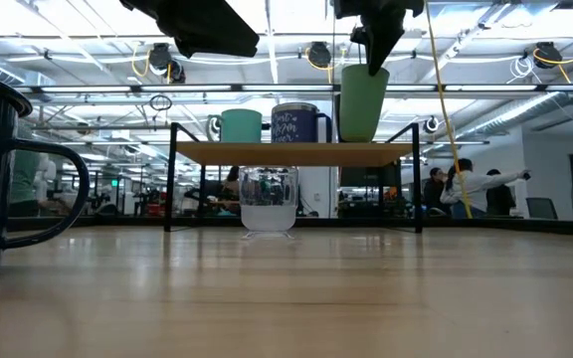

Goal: Stack small to large cups/mugs on shelf
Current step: Put the green cup on the shelf aligned with the other black cup

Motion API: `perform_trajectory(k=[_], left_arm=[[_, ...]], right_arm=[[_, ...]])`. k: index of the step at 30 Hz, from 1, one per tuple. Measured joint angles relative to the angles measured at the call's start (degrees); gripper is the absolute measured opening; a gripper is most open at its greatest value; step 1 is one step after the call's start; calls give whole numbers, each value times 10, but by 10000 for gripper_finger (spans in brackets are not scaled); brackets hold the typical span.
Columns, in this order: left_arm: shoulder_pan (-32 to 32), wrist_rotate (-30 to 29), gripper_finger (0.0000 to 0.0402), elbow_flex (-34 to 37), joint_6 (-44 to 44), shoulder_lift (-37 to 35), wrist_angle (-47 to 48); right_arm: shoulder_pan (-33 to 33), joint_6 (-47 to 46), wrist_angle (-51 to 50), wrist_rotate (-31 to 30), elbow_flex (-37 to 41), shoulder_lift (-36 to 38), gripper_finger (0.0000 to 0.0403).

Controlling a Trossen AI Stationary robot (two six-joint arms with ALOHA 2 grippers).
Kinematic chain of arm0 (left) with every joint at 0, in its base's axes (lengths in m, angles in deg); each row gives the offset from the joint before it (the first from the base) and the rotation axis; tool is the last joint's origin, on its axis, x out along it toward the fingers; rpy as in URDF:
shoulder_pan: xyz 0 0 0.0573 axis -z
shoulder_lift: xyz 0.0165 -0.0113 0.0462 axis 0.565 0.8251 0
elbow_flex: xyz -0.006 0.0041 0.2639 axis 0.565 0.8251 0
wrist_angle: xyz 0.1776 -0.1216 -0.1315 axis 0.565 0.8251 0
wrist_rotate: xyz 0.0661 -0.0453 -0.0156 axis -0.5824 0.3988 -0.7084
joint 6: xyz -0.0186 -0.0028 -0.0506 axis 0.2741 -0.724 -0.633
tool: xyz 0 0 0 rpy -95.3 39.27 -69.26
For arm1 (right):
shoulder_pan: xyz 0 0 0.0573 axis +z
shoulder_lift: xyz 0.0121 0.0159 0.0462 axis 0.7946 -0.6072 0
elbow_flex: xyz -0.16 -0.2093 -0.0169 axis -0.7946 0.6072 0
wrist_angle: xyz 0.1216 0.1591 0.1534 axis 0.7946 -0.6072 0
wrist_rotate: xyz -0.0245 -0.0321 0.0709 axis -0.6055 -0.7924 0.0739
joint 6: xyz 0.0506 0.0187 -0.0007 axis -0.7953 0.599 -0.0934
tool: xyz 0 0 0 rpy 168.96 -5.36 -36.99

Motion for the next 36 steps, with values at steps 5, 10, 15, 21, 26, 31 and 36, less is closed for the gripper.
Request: perform_trajectory(k=[5, 10, 15, 21, 26, 31, 36], left_arm=[[0, 0, 157, 0, 0, 0, 0], [0, 0, 157, 0, 0, 0, 0], [0, 0, 157, 0, -1, 0, 0], [5, 0, 157, 0, 0, 0, 0], [5, 0, 157, 0, 0, 0, 0], [5, 0, 157, 0, 0, 0, 0], [5, 0, 157, 0, 0, 0, 0]], right_arm=[[0, -5, 0, 0, 0, 0, 10], [0, -10, 0, -5, 0, 0, 24], [0, -13, 2, -28, 0, 0, 40], [0, -18, 10, -28, 0, 0, 59], [0, -28, 14, -28, 0, 0, 77], [0, -44, 9, -28, 0, 2, 101], [1, -49, 16, -28, 0, 19, 123]])
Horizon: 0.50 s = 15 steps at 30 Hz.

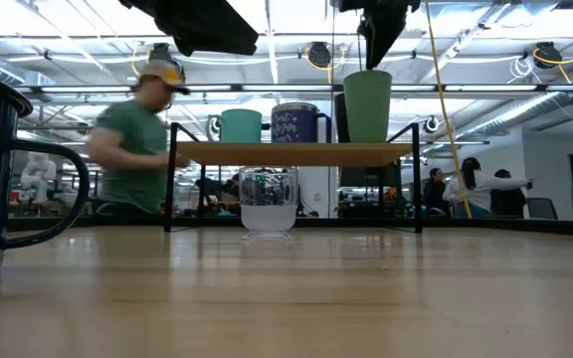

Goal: Stack small to large cups/mugs on shelf
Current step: Put the green cup on the shelf aligned with the other black cup, then put the dark blue mug on the shelf aligned with the other blue mug

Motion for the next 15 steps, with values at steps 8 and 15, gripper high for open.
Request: perform_trajectory(k=[8, 15], left_arm=[[0, 0, 157, 0, -2, 0, 0], [0, 0, 157, 0, -2, 0, 0]], right_arm=[[12, -10, 24, -50, 0, 52, 129], [63, -56, 43, -56, 0, 106, 129]])
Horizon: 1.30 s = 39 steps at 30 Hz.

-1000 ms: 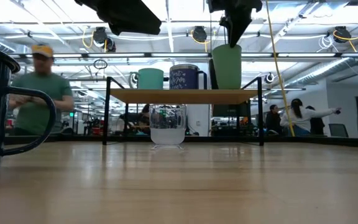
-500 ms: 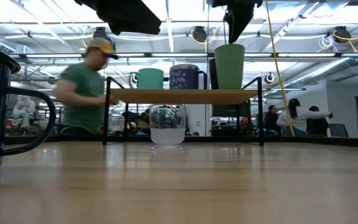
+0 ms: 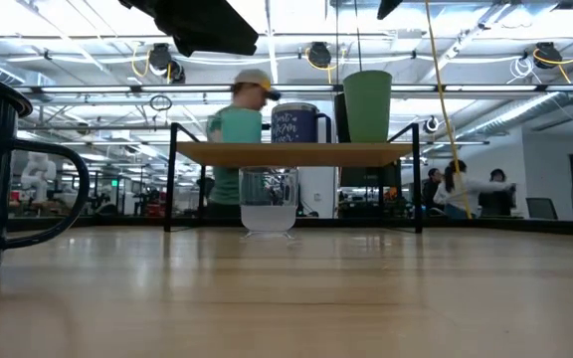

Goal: Stack small to large cups/mugs on shelf
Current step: Put the dark blue mug on the shelf aligned with the other blue mug

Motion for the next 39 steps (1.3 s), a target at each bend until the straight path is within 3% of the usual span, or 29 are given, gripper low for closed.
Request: perform_trajectory(k=[12, 17, 22, 27, 32, 39], left_arm=[[7, 0, 157, 0, -2, 0, 18], [17, -1, 157, 0, -3, 0, 34], [28, -2, 157, 0, -26, -3, 78], [56, -11, 157, 0, -98, -31, 173], [101, -41, 157, 0, -177, -59, 243], [171, -68, 157, 0, -283, -64, 310]], right_arm=[[214, -205, -30, 1, 2, 34, 130], [309, -251, 29, -2, 79, 44, 130], [376, -281, 168, -4, 223, 72, 130], [418, -282, 392, -4, 395, 97, 130], [430, -283, 611, -2, 543, 101, 130], [429, -331, 815, 1, 685, 101, 130]])
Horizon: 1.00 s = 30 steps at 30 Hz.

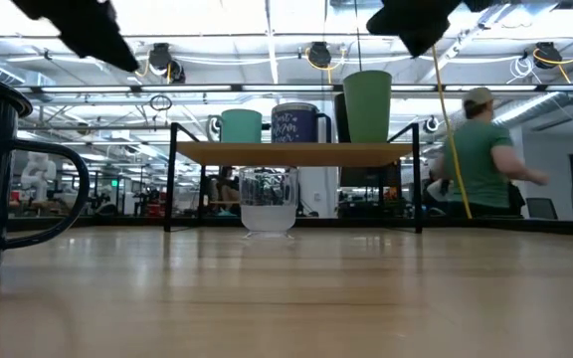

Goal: Stack small to large cups/mugs on shelf
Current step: Put the dark blue mug on the shelf aligned with the other blue mug

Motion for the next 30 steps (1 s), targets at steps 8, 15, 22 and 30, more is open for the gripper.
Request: perform_trajectory(k=[8, 15, 22, 30], left_arm=[[90, -40, 157, 0, -106, 5, 13], [164, -84, 157, 0, -179, 5, 18], [215, -114, 157, 0, -254, 5, 57], [235, -127, 157, 15, -289, 6, 98]], right_arm=[[-4, 6, 262, -1, 103, -51, 130], [-19, 14, 396, -1, 103, -148, 130], [-39, 8, 529, 1, 103, -236, 130], [-69, 11, 536, 89, 4, -333, 166]])
